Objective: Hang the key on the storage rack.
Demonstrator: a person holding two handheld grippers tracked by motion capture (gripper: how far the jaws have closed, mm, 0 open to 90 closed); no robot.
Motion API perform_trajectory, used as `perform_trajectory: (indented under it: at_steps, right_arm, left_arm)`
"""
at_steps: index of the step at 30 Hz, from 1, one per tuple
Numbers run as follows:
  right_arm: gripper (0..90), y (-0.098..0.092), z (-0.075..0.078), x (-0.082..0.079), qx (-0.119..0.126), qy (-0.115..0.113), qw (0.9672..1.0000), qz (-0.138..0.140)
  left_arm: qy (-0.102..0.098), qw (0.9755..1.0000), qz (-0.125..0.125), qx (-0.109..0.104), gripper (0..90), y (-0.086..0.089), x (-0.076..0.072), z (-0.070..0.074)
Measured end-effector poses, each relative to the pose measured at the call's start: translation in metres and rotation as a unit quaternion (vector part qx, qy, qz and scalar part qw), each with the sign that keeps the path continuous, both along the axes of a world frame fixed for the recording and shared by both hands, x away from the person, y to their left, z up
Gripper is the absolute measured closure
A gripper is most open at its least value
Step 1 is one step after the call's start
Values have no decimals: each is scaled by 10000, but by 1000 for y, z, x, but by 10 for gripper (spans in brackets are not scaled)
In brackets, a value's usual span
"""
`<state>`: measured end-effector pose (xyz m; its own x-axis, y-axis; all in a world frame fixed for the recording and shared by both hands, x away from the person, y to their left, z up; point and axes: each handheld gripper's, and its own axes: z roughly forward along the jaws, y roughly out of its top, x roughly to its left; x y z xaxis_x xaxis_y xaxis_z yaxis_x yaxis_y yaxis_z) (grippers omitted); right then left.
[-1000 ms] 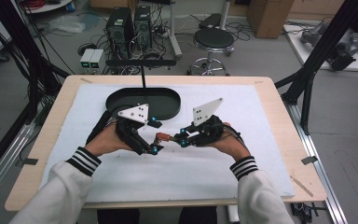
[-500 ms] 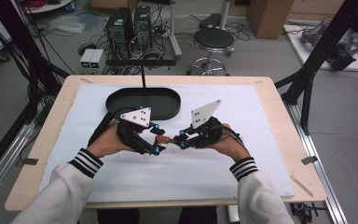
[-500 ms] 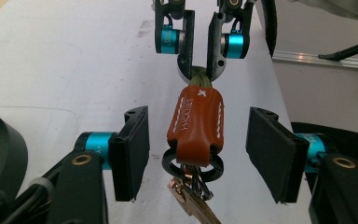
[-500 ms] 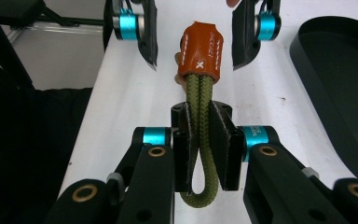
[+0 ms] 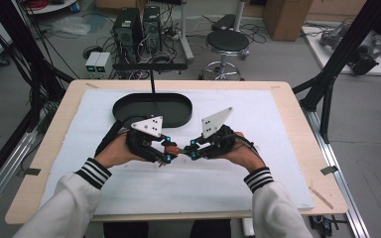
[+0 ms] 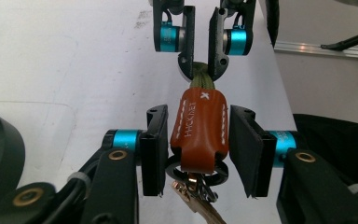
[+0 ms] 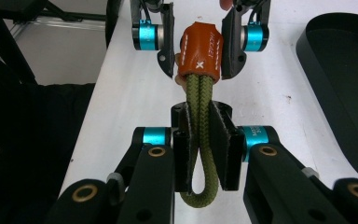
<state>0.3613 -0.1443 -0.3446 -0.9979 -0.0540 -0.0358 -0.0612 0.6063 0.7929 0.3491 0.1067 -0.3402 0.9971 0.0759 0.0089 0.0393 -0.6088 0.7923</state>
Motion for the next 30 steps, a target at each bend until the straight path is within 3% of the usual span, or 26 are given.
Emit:
perform_trajectory:
  at_steps: [7, 13, 16, 17, 18, 19, 20, 22, 27, 30]
  right_arm:
    - [796, 2, -2, 0, -63, -9, 10000, 13]
    - [793, 2, -2, 1, -16, 38, 10000, 15]
    - [763, 1, -1, 0, 24, 18, 10000, 95]
    - [632, 1, -1, 0, 55, 8, 10000, 64]
    - [413, 1, -1, -1, 152, -51, 9998, -132]
    - [251, 1, -2, -1, 227, -45, 9992, -320]
    - [142, 1, -3, -2, 266, -41, 9984, -500]
    - [6, 1, -3, -2, 324, -35, 9965, -773]
    - [3, -11, -2, -6, 562, -26, 9927, -1064]
    - [3, -25, -3, -9, 767, -105, 9871, -1398]
  left_arm:
    - [-95, 9999, -66, 127, 641, -1, -1, -1]
    - [-120, 9999, -58, 49, 647, 0, -3, 1]
    - [-228, 9997, -79, 42, 650, 0, -5, 2]
    - [-245, 9997, -59, 69, 650, 1, -5, 3]
    - [-228, 9997, -33, 29, 650, 2, -5, 3]
    - [-224, 9998, 0, 3, 651, 2, -5, 3]
    - [-241, 9997, -4, 17, 651, 3, -4, 4]
    - [-220, 9998, 27, -4, 652, 5, -3, 5]
    - [-251, 9991, 268, -207, 653, 13, -2, 7]
    - [-276, 9981, 459, -308, 654, 20, -1, 9]
